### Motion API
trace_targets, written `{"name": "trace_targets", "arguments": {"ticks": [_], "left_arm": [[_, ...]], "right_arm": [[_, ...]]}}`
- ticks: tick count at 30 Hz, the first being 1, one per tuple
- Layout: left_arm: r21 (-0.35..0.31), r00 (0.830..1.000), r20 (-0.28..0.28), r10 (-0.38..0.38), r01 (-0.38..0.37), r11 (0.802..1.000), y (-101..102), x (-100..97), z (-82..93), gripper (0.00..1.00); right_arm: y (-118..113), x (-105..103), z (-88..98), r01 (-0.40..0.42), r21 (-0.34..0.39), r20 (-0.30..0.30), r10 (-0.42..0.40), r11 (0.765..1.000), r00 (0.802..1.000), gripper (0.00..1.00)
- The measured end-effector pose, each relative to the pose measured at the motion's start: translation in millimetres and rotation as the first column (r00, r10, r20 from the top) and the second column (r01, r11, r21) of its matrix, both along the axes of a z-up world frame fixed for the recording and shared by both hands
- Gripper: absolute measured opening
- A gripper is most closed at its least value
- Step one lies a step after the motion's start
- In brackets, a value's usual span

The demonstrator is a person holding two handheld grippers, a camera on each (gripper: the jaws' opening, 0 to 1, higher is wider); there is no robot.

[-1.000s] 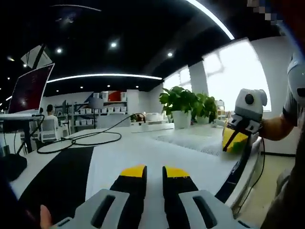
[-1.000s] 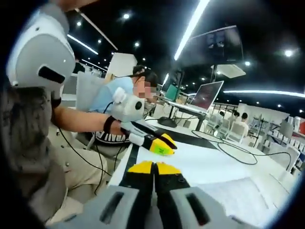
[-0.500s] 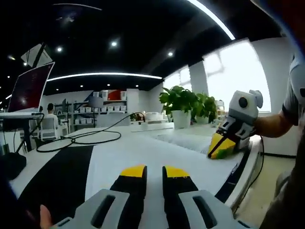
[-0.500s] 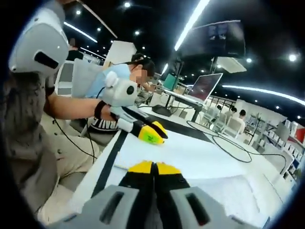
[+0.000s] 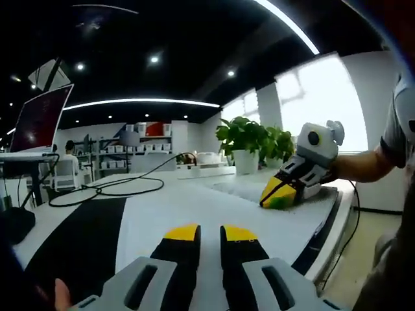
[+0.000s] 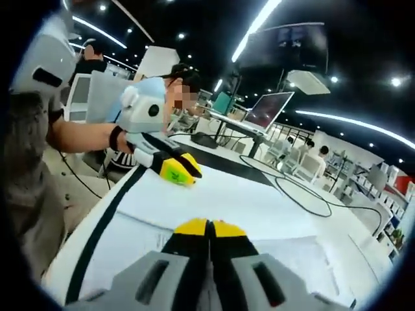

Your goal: Flip through the bound document one page at a time

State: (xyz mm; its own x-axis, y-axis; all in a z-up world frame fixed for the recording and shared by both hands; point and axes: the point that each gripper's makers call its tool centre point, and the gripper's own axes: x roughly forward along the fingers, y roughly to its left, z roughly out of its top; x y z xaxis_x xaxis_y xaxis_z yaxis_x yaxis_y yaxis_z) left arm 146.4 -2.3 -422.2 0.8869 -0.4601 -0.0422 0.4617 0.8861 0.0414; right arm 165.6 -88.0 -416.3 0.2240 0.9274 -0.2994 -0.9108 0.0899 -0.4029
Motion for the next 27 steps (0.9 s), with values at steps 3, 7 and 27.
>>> {"name": "trace_targets", "arguments": {"ticks": [3, 7, 27], "left_arm": [[0.0, 1.0, 0.0, -0.001, 0.001, 1.0, 0.5, 1.5, 0.1, 0.14], [0.0, 1.0, 0.001, -0.002, 0.002, 1.0, 0.7, 3.0, 0.3, 0.14], [0.0, 1.0, 0.0, -0.007, 0.007, 1.0, -1.7, 2.9, 0.7, 0.14]], "right_arm": [[-1.0, 12.0, 0.7, 0.027, -0.003, 0.014, -0.027, 1.0, 1.0, 0.01], [-1.5, 25.0, 1.2, 0.044, -0.011, 0.024, -0.044, 0.999, 0.999, 0.01], [-4.8, 80.8, 1.7, 0.113, -0.019, 0.006, -0.113, 0.993, 0.994, 0.01]]}}
